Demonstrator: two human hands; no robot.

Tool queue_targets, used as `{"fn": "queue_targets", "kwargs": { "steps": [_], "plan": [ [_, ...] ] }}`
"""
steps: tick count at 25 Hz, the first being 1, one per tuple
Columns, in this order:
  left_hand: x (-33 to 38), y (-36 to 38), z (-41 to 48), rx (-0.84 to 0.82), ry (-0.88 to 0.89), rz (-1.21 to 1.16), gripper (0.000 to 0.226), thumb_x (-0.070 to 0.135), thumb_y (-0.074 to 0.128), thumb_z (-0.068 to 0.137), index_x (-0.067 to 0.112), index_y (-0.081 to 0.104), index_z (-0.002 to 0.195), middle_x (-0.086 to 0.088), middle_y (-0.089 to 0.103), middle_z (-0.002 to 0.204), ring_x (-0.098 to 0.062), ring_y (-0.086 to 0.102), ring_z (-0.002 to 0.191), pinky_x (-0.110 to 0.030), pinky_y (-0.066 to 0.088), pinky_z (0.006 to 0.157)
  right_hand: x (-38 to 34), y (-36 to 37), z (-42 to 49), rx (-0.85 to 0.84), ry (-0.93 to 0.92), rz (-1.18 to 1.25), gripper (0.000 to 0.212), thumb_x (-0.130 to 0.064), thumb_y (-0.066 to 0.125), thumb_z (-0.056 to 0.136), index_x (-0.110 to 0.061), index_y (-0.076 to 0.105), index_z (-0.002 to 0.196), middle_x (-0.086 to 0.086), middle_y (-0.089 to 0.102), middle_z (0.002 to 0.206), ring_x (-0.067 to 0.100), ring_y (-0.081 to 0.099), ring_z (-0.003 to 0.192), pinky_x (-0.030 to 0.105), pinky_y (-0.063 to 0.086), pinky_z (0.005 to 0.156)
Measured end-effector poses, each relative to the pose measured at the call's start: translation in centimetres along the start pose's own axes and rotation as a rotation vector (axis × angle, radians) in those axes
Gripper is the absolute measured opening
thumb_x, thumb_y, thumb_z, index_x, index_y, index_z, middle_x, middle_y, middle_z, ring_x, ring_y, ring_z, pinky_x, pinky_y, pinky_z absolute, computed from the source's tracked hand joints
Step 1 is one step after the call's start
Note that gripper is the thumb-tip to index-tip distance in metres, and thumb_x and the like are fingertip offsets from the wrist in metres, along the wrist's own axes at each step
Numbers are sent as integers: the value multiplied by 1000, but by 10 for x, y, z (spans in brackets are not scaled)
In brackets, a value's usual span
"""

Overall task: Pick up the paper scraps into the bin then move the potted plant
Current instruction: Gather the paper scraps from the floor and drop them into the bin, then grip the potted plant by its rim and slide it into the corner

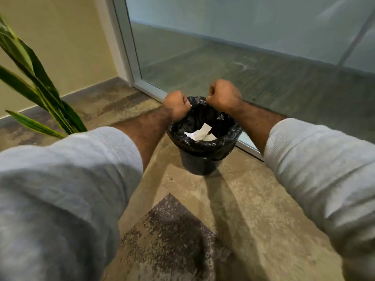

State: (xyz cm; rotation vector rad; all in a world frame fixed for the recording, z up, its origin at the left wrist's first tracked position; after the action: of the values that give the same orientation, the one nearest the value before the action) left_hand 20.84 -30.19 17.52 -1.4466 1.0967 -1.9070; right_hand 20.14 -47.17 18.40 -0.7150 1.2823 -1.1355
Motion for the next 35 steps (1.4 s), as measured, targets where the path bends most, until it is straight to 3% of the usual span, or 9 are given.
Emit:
{"fn": "queue_targets", "kwargs": {
  "steps": [5, 9, 13, 16, 18, 21, 25, 30, 35],
  "plan": [
    [5, 12, 3, 16, -39, -93, 20, 4, 51, 96, -7, 67, 95, -25, 67, 87, -38, 69, 87, -45, 56, 84, 12, 35, -6, -85, 9, -33, 17, -16, 64, 82, -9, 72, 96, 12, 68, 90, 31, 68, 92, 31, 51, 74],
    [9, 17, 4, -5, -78, -222, 21, -8, 47, 95, -4, 67, 101, -18, 71, 95, -26, 66, 80, -41, 60, 84, 21, 31, -2, -51, 35, -3, 18, -15, 60, 91, -11, 76, 98, 12, 73, 94, 30, 70, 93, 32, 55, 79],
    [6, 11, 10, 70, -21, -110, 12, 5, 64, 94, -2, 73, 96, -11, 75, 91, -18, 71, 79, -38, 60, 85, 24, 22, -2, -4, 96, 32, 8, -18, 73, 87, -13, 68, 86, 9, 69, 88, 27, 69, 90, 30, 49, 70],
    [2, 6, 14, 77, -20, -97, 5, 7, 66, 94, 3, 68, 94, -5, 69, 87, -13, 70, 86, -36, 57, 83, 21, 21, -1, 14, 72, 73, 18, -3, 62, 85, -21, 61, 86, 5, 67, 93, 29, 68, 95, 31, 48, 69],
    [0, 5, 15, 68, -5, -40, 12, 8, 60, 96, 6, 68, 105, -7, 70, 103, -22, 68, 108, -35, 53, 91, 20, 23, 1, -24, 58, 91, 29, -10, 65, 86, -23, 66, 112, 8, 69, 117, 30, 65, 112, 35, 54, 86],
    [-12, 5, 11, 57, 49, 70, 46, 25, 58, 99, 14, 51, 143, -9, 53, 148, -26, 49, 137, -37, 40, 114, 10, 35, -1, -161, 11, -22, 92, -55, 71, 84, -25, 24, 158, 14, 36, 161, 40, 27, 150, 53, 34, 117],
    [-56, -1, -14, 72, 68, 177, 62, 45, 47, 102, 17, 33, 156, -9, 31, 164, -27, 30, 151, -47, 26, 123, -29, 46, -11, -212, -115, -159, 101, -75, 52, 85, -32, 4, 161, 13, 3, 170, 41, -6, 156, 67, 7, 120],
    [-162, -9, -95, 0, -58, 214, 74, 64, 26, 100, 20, 25, 159, -8, 27, 166, -25, 25, 154, -48, 22, 125, -102, 71, -28, -230, -456, -307, 96, -79, 47, 85, -34, 9, 161, 13, 1, 171, 40, -8, 156, 68, 0, 120],
    [-268, -22, -171, 65, -320, 324, 63, 52, 34, 105, 14, 35, 156, -17, 30, 164, -31, 28, 152, -49, 25, 122, -164, 132, -62, -317, -701, -294, 90, -75, 44, 90, -31, 13, 161, 13, 5, 170, 38, -4, 156, 61, 1, 122]
  ]
}}
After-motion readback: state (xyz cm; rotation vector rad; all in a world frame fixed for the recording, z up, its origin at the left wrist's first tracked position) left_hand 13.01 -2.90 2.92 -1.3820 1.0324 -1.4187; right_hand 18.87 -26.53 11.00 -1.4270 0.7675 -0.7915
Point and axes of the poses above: each hand's wrist, its own z-axis towards the middle knuckle, its own y-axis out of the palm, x = y × z, the point moved 2 cm from there along z, towards the middle knuckle
